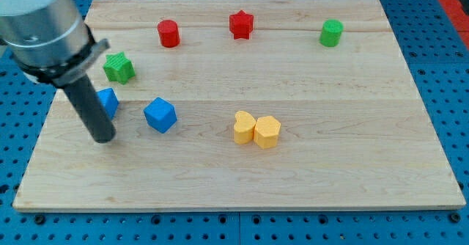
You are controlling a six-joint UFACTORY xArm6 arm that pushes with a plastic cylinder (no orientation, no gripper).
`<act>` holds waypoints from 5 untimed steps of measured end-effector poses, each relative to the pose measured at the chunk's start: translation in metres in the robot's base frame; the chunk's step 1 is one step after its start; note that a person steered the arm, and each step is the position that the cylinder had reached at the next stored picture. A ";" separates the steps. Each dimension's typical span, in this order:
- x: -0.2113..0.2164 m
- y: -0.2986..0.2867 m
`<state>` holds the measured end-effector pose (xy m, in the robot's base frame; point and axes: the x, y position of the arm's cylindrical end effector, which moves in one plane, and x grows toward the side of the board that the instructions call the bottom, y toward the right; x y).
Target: Move blue cube to the left of the yellow heart
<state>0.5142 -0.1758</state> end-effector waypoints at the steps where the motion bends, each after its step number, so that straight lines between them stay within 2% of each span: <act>1: 0.001 0.040; 3: 0.000 0.079; 5: 0.002 0.003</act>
<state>0.5162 -0.1725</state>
